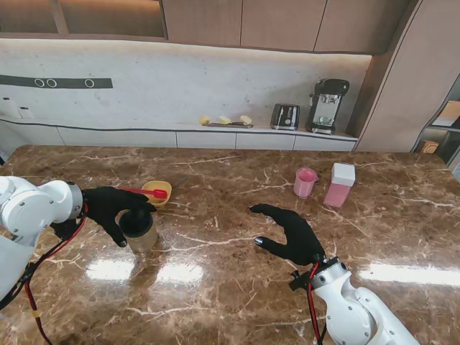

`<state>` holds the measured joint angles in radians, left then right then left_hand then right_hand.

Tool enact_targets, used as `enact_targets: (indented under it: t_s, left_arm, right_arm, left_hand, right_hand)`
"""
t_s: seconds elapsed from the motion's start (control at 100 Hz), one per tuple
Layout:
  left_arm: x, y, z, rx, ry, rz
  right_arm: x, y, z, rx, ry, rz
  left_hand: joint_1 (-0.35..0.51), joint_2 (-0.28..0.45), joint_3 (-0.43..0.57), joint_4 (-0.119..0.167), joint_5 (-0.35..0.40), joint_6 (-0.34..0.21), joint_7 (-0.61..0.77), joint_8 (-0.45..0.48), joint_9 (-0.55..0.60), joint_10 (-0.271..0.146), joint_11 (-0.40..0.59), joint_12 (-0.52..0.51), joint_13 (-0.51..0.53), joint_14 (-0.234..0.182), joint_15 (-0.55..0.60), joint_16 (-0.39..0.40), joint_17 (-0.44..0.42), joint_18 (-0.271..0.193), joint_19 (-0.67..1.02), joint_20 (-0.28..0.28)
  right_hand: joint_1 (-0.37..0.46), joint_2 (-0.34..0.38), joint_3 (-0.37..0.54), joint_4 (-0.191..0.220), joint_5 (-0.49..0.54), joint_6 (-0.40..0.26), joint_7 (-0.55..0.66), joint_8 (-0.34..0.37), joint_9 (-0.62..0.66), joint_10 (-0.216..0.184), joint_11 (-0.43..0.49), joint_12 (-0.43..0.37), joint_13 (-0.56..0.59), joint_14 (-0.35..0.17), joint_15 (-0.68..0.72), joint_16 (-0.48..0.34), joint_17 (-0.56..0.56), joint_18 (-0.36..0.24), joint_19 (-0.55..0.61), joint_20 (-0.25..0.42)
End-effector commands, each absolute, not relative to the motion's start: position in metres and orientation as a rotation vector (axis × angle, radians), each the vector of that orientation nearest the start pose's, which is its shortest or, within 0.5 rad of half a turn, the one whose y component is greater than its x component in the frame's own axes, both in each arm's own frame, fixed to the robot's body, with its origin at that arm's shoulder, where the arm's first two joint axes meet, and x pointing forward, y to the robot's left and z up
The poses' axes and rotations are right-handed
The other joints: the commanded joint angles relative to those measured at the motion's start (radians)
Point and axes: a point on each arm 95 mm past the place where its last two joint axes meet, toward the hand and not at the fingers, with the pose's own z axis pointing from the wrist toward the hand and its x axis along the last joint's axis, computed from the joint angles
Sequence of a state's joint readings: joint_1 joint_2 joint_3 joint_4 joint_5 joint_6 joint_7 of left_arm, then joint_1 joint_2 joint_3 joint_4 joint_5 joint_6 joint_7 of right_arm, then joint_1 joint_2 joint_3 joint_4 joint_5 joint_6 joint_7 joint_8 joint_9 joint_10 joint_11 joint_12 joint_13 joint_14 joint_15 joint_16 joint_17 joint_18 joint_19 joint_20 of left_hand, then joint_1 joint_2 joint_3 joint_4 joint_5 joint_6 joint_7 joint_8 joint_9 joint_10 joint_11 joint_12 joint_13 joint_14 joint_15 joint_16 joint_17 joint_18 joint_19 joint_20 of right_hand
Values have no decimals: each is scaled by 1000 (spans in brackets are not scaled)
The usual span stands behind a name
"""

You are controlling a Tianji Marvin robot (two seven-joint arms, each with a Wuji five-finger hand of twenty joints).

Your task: Measure grain into the airtight container

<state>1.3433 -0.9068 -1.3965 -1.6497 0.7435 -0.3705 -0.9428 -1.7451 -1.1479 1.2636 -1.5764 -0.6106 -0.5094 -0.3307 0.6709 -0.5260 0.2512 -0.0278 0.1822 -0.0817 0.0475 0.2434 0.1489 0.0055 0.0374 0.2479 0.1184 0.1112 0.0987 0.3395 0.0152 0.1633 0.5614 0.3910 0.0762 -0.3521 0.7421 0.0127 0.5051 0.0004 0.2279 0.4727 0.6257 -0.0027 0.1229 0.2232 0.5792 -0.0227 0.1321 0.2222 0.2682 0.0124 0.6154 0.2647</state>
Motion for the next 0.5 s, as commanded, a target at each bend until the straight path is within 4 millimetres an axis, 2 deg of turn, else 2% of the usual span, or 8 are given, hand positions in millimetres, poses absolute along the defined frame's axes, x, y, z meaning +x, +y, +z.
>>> enact_targets:
  t_s: [0.0, 0.23, 0.35, 0.4, 0.42, 0.49]
  left_arm:
    - [435, 87, -247, -1276, 2283, -1021]
    - [440, 84, -255, -1228, 2332, -967]
    - [443, 81, -261, -1204, 2334, -961]
    - [445, 80, -264, -1193, 2337, -955]
    - [445, 80, -265, -1192, 2338, -955]
    - [446, 78, -270, -1188, 2341, -958]
  right_arm:
    - [334, 11, -347, -1645, -1330, -2710]
    - [333, 9, -349, -1658, -1319, -2714]
    - [332, 8, -350, -1663, -1319, -2708]
    - [332, 8, -350, -1664, -1319, -2706]
    - [332, 8, -350, -1664, -1319, -2706]
    - [332, 8, -350, -1663, -1319, -2706]
  left_hand:
    - [-9, -39, -16, -30, -44, -28, -25, 7, -36, 16, -28, 11, 10, 32, 24, 16, 13, 33, 40, 23]
    - [-17, -36, -5, -32, -49, -28, -3, 40, -35, 9, -21, 33, 48, 20, 52, 64, 32, 24, 84, 47]
    - [-6, -36, 14, -29, -46, -41, -20, 42, -35, 4, -20, 41, 46, 0, 53, 92, 35, 38, 105, 61]
    - [-1, -40, 40, -27, -43, -42, -18, 56, -33, 5, -21, 42, 52, 0, 58, 117, 38, 41, 124, 75]
    - [-16, -49, 95, -33, -45, -43, -18, 77, -33, 4, -22, 46, 55, -2, 53, 141, 40, 39, 128, 81]
    - [-13, -52, 146, -34, -45, -45, -8, 98, -33, 7, -14, 58, 68, -1, 80, 172, 52, 39, 152, 94]
  right_hand:
    - [29, 13, 9, -18, 6, -22, 5, 9, 16, -8, -1, 16, 22, 1, 5, 21, 4, -3, 16, 19]
    - [29, 12, 13, -19, 8, -23, 6, 10, 17, -7, -2, 21, 24, 4, 5, 27, 5, 2, 18, 23]
    - [31, 11, 15, -19, 9, -24, 7, 10, 19, -7, -2, 22, 29, 5, 6, 30, 12, 10, 23, 27]
    - [31, 11, 16, -20, 10, -25, 7, 10, 21, -6, -2, 23, 31, 4, 6, 31, 15, 12, 25, 29]
    - [31, 10, 16, -20, 10, -25, 7, 10, 20, -8, -2, 23, 31, 4, 6, 31, 15, 12, 26, 30]
    - [31, 10, 18, -20, 11, -23, 7, 11, 22, -6, -2, 24, 30, 5, 5, 31, 13, 12, 27, 31]
